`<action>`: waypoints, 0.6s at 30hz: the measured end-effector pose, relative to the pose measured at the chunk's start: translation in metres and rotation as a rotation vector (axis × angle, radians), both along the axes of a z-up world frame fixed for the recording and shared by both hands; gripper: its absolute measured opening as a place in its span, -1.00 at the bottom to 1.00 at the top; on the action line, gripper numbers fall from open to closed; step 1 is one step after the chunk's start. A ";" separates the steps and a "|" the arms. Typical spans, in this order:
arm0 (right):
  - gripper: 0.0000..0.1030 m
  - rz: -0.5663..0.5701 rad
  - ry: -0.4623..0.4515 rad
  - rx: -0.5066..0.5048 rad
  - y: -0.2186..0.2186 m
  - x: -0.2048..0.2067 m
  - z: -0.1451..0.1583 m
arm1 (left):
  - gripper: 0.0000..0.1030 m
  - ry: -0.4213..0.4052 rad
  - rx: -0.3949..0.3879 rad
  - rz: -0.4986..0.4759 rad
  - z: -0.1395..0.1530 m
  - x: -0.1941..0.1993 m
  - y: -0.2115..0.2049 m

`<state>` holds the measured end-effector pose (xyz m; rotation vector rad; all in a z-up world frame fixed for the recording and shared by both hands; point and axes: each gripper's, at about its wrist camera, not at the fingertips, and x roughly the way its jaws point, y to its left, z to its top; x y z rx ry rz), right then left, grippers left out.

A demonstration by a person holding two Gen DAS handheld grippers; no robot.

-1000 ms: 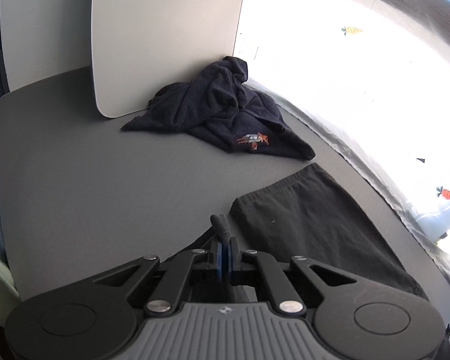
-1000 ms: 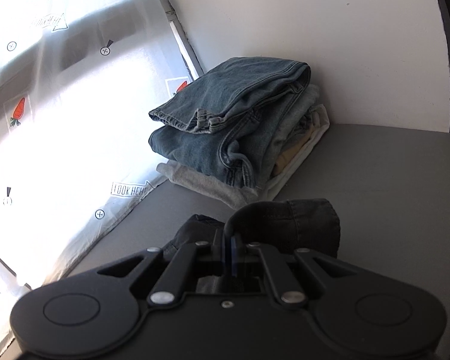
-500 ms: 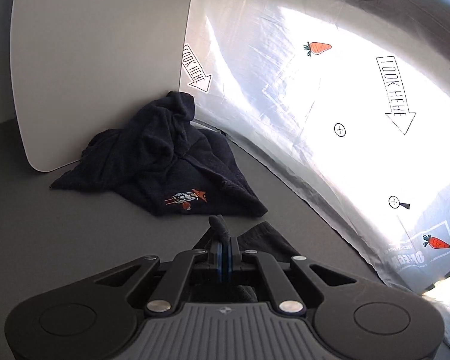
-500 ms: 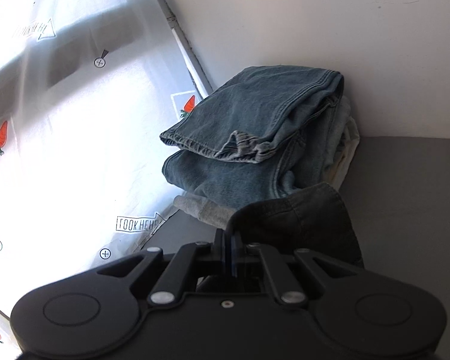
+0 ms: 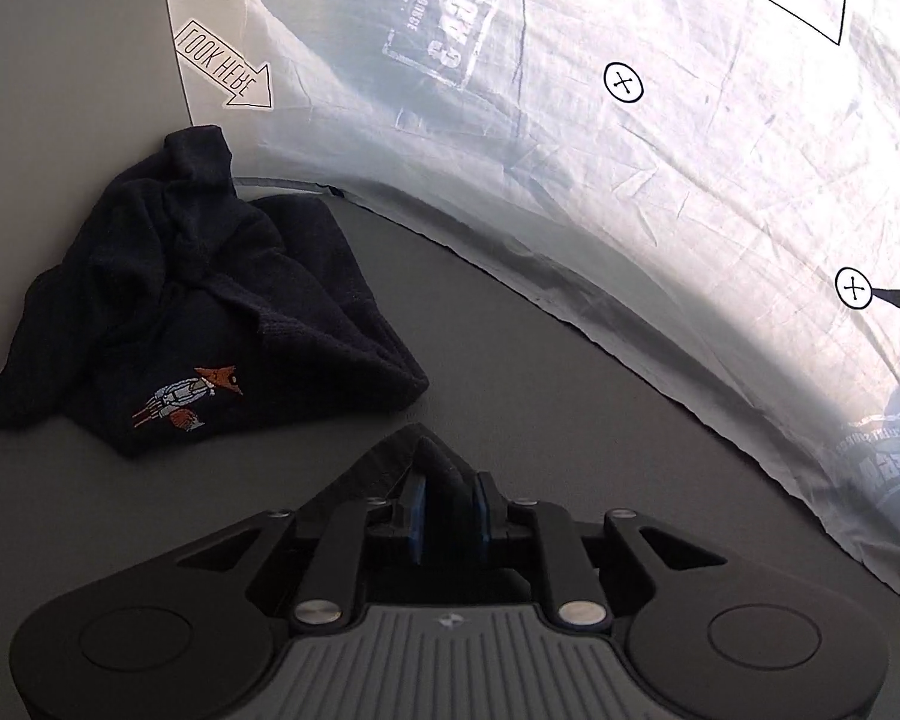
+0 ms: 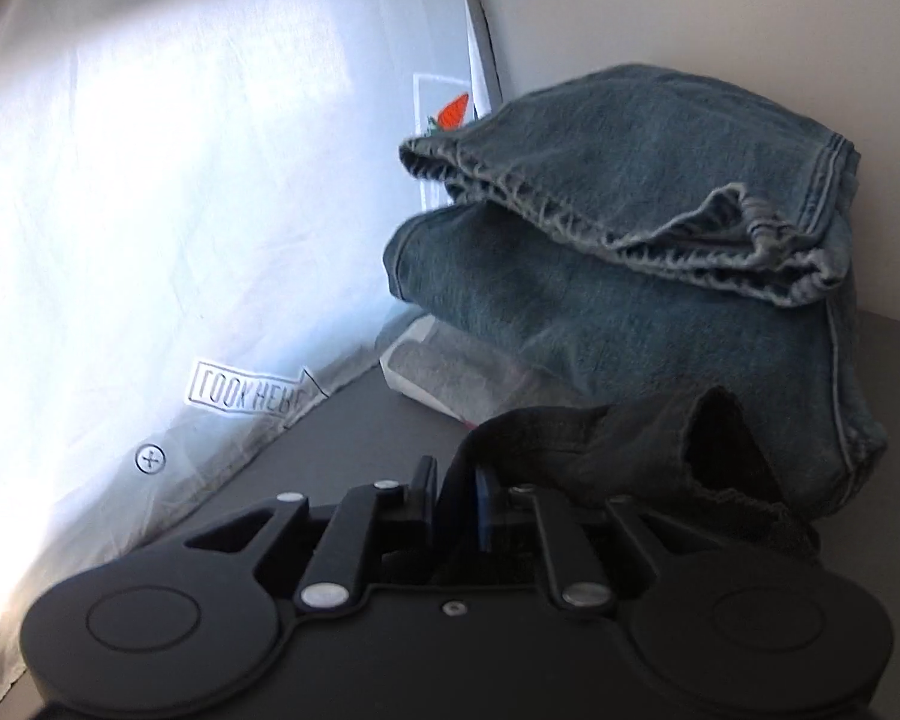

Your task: Fold clothes

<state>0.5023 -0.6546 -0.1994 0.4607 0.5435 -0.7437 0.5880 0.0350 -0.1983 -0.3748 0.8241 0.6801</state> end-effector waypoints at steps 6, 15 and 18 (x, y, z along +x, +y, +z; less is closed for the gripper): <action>0.21 0.139 0.107 -0.194 0.052 -0.014 -0.006 | -0.18 -0.011 0.008 -0.099 0.003 -0.058 -0.024; 0.58 0.332 0.261 -0.212 0.134 -0.061 -0.043 | -0.16 0.050 -0.062 -0.027 -0.003 -0.158 -0.012; 0.71 0.353 0.260 -0.187 0.152 -0.075 -0.043 | -0.16 0.065 -0.079 -0.032 -0.006 -0.175 -0.011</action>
